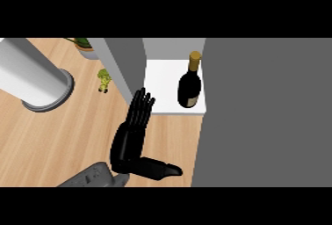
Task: Pick up the wine, place it into the cabinet and close the cabinet
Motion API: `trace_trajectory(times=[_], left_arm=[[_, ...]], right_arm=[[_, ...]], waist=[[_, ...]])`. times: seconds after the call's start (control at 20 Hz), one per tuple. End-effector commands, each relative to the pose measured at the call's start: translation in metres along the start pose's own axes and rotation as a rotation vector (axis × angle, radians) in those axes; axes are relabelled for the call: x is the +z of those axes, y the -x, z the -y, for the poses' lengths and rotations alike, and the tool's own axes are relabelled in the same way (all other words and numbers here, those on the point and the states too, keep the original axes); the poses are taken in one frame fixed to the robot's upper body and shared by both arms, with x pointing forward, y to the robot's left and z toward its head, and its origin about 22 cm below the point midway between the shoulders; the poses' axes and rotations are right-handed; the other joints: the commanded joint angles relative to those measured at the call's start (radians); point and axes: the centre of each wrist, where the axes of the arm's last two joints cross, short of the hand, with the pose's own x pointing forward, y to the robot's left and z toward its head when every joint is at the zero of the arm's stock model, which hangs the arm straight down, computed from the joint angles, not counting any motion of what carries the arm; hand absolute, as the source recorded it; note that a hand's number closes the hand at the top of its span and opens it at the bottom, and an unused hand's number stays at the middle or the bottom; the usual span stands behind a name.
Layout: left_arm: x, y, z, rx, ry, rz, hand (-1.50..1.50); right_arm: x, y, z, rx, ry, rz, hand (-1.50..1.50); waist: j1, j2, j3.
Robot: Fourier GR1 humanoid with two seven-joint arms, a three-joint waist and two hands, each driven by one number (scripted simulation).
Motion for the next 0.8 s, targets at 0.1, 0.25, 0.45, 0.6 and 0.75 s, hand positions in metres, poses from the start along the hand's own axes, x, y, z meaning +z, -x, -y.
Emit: trace_trajectory(times=[0.1, 0.25, 0.45, 0.6, 0.75], left_arm=[[0.031, -0.043, -0.012, 0.036, 0.073, -0.003, 1.5], [0.054, -0.058, -0.045, 0.034, 0.084, -0.016, 1.5], [0.063, -0.067, -0.063, 0.036, 0.071, 0.003, 1.5], [0.082, -0.093, -0.065, 0.028, 0.047, -0.013, 1.5], [0.088, -0.102, -0.09, 0.001, 0.043, -0.021, 1.5]], right_arm=[[0.016, -0.009, -0.009, 0.057, -0.169, 0.014, 1.5], [0.011, -0.008, -0.006, 0.042, -0.227, -0.005, 1.5], [0.025, -0.014, -0.028, -0.062, -0.338, -0.022, 1.5], [0.028, -0.011, -0.035, -0.088, -0.362, 0.001, 1.5], [0.024, -0.023, -0.058, -0.111, -0.426, 0.012, 1.5]], waist=[[-0.001, -0.002, 0.0], [0.005, -0.001, -0.001], [-0.002, -0.002, -0.002], [0.004, -0.005, 0.0], [0.008, -0.005, -0.002]])
